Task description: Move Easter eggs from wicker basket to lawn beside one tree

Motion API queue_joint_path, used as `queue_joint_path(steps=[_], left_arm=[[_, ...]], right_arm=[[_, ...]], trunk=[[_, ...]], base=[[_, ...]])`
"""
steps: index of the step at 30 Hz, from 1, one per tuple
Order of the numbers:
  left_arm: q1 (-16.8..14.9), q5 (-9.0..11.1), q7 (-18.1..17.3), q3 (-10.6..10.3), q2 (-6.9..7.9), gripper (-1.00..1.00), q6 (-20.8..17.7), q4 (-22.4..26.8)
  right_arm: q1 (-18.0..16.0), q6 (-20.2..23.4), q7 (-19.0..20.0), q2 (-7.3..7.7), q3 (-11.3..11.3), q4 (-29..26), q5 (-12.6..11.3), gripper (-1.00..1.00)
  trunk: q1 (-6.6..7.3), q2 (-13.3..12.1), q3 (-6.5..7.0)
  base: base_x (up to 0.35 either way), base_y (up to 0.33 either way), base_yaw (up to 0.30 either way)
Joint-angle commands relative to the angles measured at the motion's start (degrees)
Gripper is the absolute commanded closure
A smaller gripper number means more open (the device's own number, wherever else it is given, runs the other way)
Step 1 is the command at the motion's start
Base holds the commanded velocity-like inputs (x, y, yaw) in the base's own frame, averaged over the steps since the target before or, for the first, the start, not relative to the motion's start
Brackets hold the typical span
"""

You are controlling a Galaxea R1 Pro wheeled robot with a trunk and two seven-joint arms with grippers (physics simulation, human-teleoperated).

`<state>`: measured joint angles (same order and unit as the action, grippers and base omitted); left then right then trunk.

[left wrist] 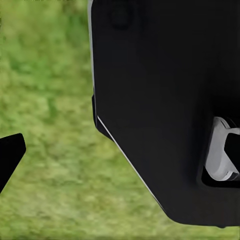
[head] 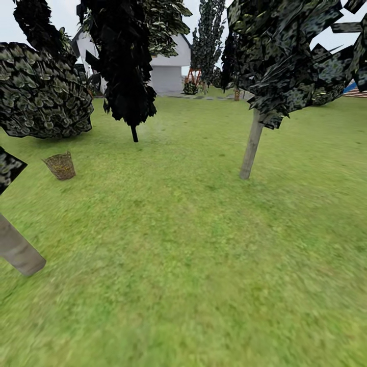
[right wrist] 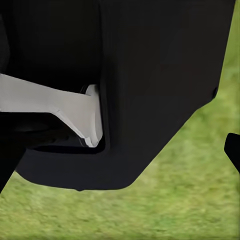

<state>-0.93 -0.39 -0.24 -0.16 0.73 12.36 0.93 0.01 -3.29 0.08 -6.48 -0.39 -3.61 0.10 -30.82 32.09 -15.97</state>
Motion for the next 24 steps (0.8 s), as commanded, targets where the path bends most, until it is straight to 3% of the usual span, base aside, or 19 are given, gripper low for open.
queue_joint_path(steps=[1,24], left_arm=[[-0.03,-0.02,-0.02,-0.01,0.0,-1.0,0.21,-0.05],[-0.03,-0.04,-0.02,-0.01,0.04,-1.0,0.3,-0.05]], right_arm=[[0.0,-0.14,0.01,0.01,-0.05,-0.04,0.0,-1.0],[-0.01,-0.14,0.01,-0.03,-0.17,-0.04,-0.01,-1.0]], trunk=[[0.21,-0.35,0.12],[5.04,-9.17,4.46]], base=[[0.0,0.0,0.002],[0.0,0.0,0.02]])
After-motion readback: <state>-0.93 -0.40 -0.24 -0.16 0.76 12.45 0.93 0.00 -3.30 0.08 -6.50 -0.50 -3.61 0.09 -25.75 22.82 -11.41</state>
